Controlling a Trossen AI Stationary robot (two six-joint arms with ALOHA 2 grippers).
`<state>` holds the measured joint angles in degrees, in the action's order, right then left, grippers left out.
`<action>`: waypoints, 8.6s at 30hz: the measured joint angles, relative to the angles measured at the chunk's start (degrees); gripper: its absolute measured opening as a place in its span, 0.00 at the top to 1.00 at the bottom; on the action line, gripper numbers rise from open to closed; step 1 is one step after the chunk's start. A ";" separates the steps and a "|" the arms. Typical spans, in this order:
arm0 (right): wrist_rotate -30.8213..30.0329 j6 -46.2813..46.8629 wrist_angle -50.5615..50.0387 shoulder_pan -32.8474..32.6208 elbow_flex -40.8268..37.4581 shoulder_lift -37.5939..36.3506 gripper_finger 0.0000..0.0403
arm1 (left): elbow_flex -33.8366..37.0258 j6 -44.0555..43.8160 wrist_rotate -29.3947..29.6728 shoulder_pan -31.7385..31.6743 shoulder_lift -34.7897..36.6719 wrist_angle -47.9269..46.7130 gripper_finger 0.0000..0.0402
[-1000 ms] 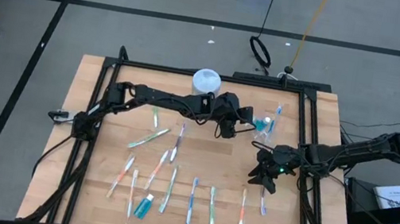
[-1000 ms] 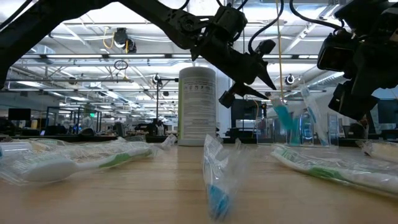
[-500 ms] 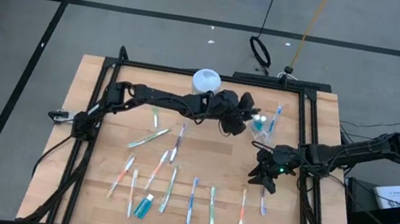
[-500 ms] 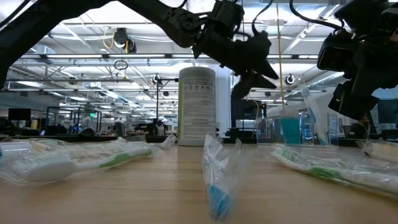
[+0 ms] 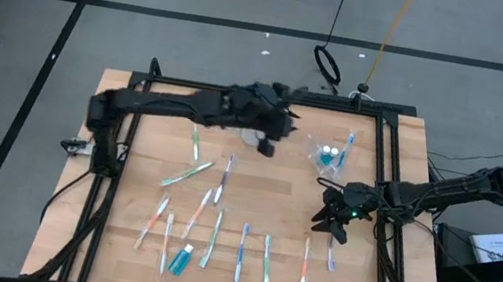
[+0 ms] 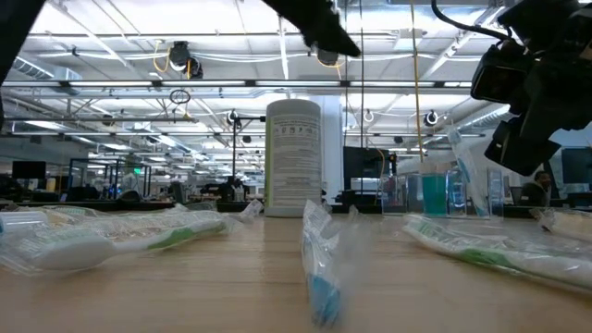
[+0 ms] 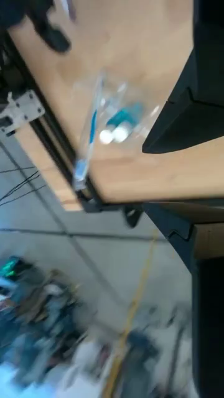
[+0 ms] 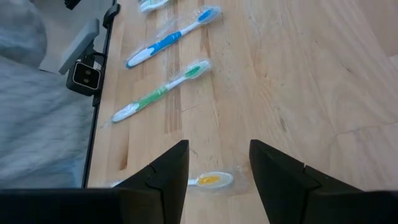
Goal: Pick & Place toothbrushing station
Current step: Put the purple toothbrush into the transparent organizer
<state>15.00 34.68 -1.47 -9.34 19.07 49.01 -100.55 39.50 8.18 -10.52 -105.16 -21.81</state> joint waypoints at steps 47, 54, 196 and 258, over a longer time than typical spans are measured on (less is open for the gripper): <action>-26.75 -31.96 24.58 4.76 -0.07 0.04 0.59 | 56.85 -84.67 3.44 3.02 16.14 16.99 0.64; -23.72 -29.55 21.96 4.74 -0.07 0.04 0.59 | 56.85 -85.02 3.72 1.15 10.78 19.13 0.64; -9.55 -15.20 7.47 4.89 -5.95 -7.13 0.59 | 8.17 -29.00 3.88 -1.59 -4.29 19.72 0.47; -18.02 -32.68 -45.51 -25.16 25.80 20.92 0.59 | 32.26 -34.30 3.26 -10.86 27.49 2.47 0.47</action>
<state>-3.02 2.00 -46.98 -34.50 44.87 69.93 -68.29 5.20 11.44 -21.39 -77.67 -19.34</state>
